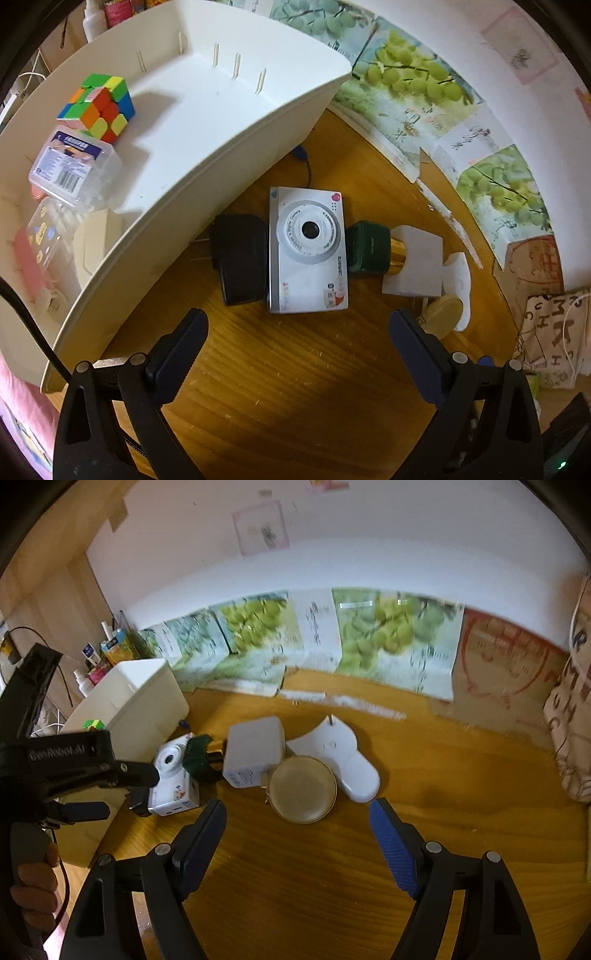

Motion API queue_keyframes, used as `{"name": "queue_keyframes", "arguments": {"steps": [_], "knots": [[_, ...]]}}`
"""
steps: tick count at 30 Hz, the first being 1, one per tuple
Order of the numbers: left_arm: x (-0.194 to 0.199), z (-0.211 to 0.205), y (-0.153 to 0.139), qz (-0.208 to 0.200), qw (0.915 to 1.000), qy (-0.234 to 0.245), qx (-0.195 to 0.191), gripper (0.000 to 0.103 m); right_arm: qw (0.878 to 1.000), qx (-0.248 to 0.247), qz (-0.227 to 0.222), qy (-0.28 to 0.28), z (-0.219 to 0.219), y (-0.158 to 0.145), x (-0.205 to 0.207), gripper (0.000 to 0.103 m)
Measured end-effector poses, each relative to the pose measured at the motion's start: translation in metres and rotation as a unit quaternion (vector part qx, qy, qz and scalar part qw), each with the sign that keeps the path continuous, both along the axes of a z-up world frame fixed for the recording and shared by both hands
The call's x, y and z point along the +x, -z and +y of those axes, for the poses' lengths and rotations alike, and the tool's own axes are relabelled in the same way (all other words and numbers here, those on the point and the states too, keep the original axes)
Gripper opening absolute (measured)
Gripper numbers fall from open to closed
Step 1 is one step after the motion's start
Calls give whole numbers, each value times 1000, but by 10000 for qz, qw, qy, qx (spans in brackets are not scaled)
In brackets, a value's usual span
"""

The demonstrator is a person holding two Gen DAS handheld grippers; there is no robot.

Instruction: Organize rigid objects

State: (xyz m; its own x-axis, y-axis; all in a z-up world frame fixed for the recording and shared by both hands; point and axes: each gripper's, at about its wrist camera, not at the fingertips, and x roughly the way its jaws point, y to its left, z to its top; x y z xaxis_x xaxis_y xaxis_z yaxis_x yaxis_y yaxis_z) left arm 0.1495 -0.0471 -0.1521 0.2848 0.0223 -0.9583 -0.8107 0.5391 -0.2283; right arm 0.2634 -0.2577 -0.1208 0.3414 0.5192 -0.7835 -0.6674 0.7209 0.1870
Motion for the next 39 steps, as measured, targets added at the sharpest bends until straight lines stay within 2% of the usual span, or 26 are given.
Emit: {"name": "queue_keyframes", "arguments": {"steps": [6, 10, 15, 22, 28, 37, 39], "knots": [[17, 10, 7, 380, 9992, -109, -89, 98, 9994, -154, 300, 10, 11, 20, 11, 80], [27, 15, 12, 583, 9982, -75, -150, 89, 9989, -212, 428, -2, 18, 29, 18, 80], [33, 16, 15, 805, 9967, 61, -99, 86, 9981, -209, 576, -14, 22, 38, 23, 80], [45, 16, 14, 886, 9955, 273, -171, 74, 9987, -264, 415, -156, 32, 39, 20, 76], [58, 15, 14, 1037, 9937, 386, -172, 69, 9990, -303, 263, -191, 37, 40, 18, 75], [57, 12, 18, 1068, 9927, 353, -425, 62, 9991, -356, 218, -92, 32, 40, 22, 58], [58, 10, 21, 1078, 9921, 340, -551, 58, 9990, -368, 232, -95, 31, 40, 22, 56]]}}
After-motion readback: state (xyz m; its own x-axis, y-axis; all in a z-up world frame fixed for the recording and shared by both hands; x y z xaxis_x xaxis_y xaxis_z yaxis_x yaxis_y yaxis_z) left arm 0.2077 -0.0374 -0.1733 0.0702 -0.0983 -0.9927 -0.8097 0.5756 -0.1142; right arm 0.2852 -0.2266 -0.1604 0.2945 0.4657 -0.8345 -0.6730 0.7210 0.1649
